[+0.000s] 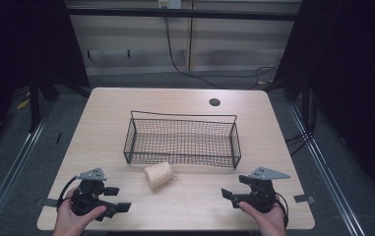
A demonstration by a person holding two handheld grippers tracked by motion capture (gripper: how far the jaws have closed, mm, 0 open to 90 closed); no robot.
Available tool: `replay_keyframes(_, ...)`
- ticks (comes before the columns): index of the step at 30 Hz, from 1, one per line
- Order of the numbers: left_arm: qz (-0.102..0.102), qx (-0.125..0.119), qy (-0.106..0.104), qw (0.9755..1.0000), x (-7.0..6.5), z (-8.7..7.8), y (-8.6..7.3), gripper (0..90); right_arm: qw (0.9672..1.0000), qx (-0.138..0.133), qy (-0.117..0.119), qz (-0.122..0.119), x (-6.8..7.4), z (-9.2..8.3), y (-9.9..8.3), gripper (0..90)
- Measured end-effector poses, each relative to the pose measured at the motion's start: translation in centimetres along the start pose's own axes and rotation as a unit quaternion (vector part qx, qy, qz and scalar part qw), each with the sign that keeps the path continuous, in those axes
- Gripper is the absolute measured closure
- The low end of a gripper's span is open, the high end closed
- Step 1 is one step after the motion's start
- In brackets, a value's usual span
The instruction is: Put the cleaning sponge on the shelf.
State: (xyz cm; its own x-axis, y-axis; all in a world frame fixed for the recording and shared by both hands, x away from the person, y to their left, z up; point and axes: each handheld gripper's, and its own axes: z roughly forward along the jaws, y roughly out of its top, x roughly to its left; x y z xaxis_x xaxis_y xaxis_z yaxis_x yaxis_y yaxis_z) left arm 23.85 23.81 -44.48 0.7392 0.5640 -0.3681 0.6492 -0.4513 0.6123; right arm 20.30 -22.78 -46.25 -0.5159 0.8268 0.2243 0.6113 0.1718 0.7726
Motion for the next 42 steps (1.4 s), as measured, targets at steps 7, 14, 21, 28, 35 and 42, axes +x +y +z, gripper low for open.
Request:
replay_keyframes(7,0.009,-0.007,0.005,0.9999,-0.7,-1.0,1.3,20.8,1.0,0.005,0.006,-0.003,0.2,0.1,0.0,14.5)
replay_keyframes(14,0.024,0.022,0.006,0.9994,-1.1,-1.0,2.6,27.5,0.9999,0.008,0.009,-0.003,0.3,0.2,-0.1,14.6)
replay_keyframes(21,0.037,0.069,0.017,0.9968,-1.4,-0.7,4.4,23.8,0.9998,0.013,0.015,-0.004,0.5,0.3,-0.1,14.5)
replay_keyframes(28,0.043,0.084,0.018,0.9954,-1.3,0.0,5.6,24.9,0.9998,0.015,0.015,-0.006,0.6,0.4,-0.1,14.6)
replay_keyframes(35,0.044,0.117,0.03,0.9917,-1.4,0.8,7.1,24.9,0.9997,0.018,0.016,-0.009,0.7,0.4,-0.1,14.6)
replay_keyframes(42,0.046,0.132,0.033,0.9896,-1.5,1.2,8.9,24.7,0.9995,0.023,0.019,-0.012,0.8,0.6,-0.1,14.7)
